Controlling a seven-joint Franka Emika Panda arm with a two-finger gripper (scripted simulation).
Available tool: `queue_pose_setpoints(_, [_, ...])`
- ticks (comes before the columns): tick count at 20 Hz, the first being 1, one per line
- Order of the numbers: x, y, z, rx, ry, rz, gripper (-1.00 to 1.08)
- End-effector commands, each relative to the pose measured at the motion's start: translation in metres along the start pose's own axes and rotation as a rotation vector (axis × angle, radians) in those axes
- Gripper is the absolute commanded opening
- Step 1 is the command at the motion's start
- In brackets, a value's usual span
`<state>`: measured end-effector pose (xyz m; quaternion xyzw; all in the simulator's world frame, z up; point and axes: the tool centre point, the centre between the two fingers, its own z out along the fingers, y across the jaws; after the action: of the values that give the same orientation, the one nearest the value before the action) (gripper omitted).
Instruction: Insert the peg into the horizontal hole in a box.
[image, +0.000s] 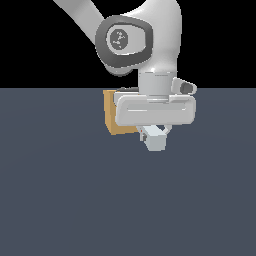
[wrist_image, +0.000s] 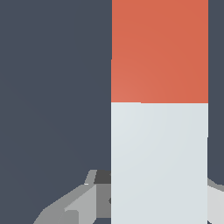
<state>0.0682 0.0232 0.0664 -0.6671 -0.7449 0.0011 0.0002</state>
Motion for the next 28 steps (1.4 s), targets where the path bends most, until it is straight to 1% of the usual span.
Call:
queue_pose_setpoints(1, [0.025,0.010,-0.007,-0.003,0.000,-0.072,-1.00])
queue_pose_setpoints(5, [0.057,0.017,-0.012,-0.002,0.000,-0.160,-1.00])
queue_pose_setpoints(8, [0.070,0.019,-0.014,-0.002,0.001,-0.195,-1.00])
queue_pose_setpoints(23, [0.072,0.018,-0.015,-0.001,0.001,-0.202,-1.00])
queue_pose_setpoints(26, [0.078,0.016,-0.015,-0.001,0.001,-0.202,-1.00])
queue_pose_setpoints(28, [0.087,0.014,-0.015,-0.001,0.001,-0.203,-1.00])
